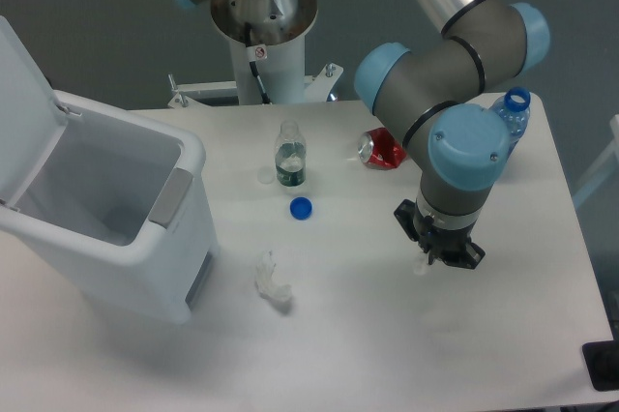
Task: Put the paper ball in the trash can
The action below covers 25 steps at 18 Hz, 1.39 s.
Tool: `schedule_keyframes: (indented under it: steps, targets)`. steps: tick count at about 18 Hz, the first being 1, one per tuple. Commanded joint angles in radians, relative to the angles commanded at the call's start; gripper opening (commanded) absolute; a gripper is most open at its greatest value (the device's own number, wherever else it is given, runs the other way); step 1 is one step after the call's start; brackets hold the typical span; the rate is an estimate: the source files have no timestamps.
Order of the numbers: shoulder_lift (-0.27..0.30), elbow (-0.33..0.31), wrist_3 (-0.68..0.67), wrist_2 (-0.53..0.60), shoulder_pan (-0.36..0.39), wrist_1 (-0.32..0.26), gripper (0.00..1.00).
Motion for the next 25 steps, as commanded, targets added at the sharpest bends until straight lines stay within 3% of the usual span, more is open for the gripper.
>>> schedule_keyframes:
  steps: [6,12,20,25]
  targets:
    - [0.017,0.005,-0.002,-0.002,-0.002,0.011,0.03]
    - [0.092,-0.002,-0.106,-0.083,-0.037,0.008,0.0]
    - [0.247,-0.043,-0.357,-0.213,-0.172,0.014,0.02]
    - [0.294,-0.055,-0.466,-0.297,-0.245,0.031,0.03]
